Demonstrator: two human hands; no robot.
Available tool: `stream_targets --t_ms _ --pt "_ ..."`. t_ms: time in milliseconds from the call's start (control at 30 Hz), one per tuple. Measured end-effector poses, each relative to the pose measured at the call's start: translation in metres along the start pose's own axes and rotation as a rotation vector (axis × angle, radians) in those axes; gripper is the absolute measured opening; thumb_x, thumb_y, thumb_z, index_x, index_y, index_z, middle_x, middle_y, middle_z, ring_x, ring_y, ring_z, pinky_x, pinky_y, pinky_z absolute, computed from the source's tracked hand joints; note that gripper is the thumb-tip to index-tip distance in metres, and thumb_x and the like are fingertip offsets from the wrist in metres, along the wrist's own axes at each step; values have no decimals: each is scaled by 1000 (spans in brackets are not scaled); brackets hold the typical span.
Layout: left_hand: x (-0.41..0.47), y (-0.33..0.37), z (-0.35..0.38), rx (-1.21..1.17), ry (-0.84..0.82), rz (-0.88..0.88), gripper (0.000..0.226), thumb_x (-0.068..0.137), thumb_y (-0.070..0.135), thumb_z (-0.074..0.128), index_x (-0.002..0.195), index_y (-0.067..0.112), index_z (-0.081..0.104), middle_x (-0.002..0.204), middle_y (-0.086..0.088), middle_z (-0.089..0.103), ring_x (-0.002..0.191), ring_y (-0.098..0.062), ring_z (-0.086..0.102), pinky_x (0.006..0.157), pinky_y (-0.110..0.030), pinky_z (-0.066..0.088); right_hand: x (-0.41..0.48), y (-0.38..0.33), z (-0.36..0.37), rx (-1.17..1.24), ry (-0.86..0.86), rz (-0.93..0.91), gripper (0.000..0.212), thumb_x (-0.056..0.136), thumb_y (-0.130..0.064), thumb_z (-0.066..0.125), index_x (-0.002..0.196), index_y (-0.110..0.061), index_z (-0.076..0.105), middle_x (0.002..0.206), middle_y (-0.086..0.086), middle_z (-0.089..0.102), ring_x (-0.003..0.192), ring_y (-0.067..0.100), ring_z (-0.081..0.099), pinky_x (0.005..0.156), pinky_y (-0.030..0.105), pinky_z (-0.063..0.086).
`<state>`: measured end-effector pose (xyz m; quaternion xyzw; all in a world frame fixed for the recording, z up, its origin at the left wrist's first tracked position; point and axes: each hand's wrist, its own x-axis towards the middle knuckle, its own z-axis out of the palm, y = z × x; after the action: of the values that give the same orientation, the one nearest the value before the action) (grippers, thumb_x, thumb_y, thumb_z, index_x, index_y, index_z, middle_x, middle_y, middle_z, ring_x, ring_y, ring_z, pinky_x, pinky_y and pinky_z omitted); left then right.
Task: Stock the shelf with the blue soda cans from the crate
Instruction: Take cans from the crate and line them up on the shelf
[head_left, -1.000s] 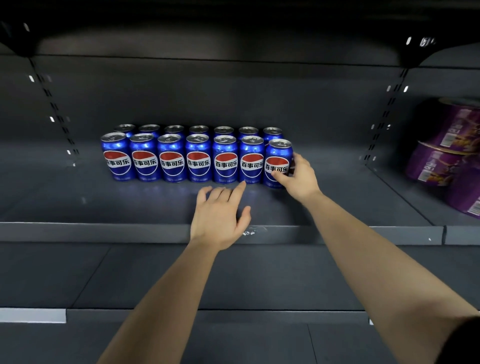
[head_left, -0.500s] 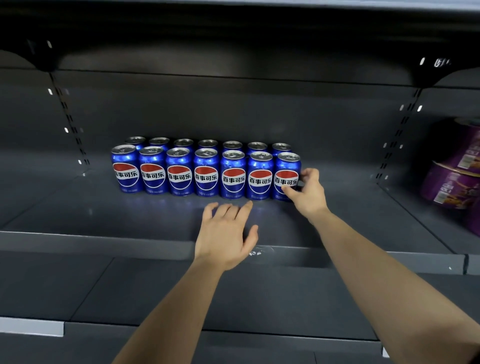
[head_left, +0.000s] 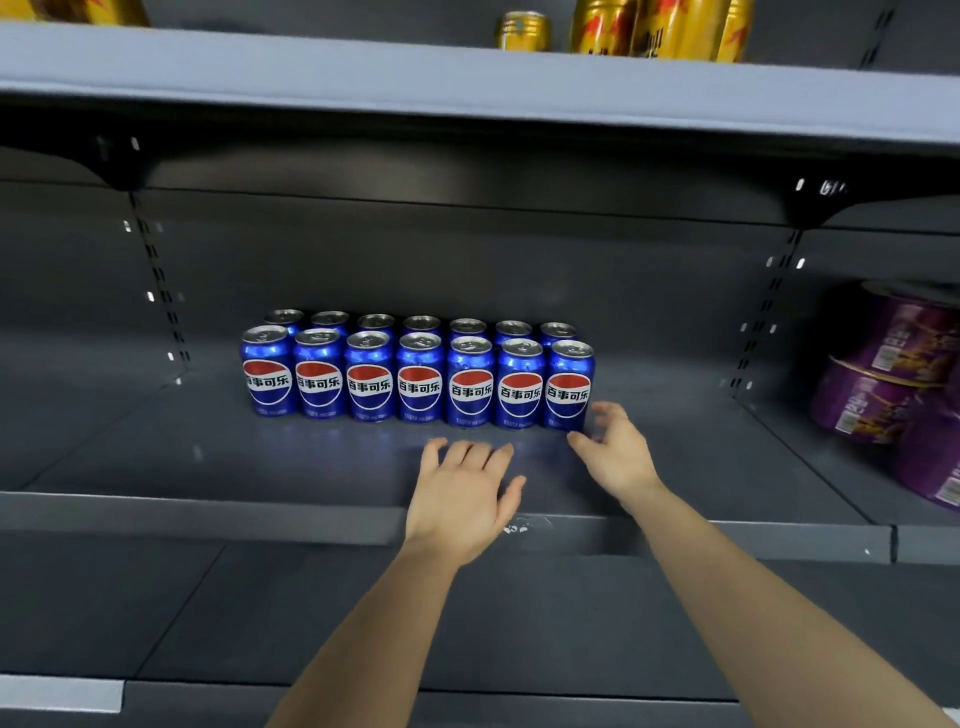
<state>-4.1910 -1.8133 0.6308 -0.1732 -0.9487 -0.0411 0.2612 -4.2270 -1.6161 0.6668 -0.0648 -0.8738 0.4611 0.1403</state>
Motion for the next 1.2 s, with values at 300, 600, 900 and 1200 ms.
stream_targets --t_ms 300,600,900,1200 --pt "-27 -13 -14 11 -76 -109 49 100 47 27 141 24 40 145 2 43 129 -19 40 108 -40 19 -80 -10 -18 -40 45 -142 42 88 -13 65 128 -14 54 124 0 61 115 16 58 99 30 45" --pt "-94 -10 -27 -108 49 -85 52 90 41 32 127 15 59 135 -7 55 123 -26 52 98 -45 43 -156 -1 -27 110 144 -207 17 87 -9 67 100 -18 61 84 -3 63 70 -3 57 67 8 45" --pt "-174 23 -13 -67 -85 -110 56 91 40 28 129 11 58 138 -9 53 128 -27 49 102 -46 40 -224 83 -18 8 -9 -43 29 88 -15 67 116 -17 62 101 0 65 84 4 60 79 12 45" --pt "-285 49 26 -48 -266 -131 54 94 40 28 133 12 51 134 -7 56 128 -24 47 106 -45 32 -295 183 -3 -185 -242 141 50 88 -23 66 136 -14 53 132 5 59 117 21 58 95 23 41"
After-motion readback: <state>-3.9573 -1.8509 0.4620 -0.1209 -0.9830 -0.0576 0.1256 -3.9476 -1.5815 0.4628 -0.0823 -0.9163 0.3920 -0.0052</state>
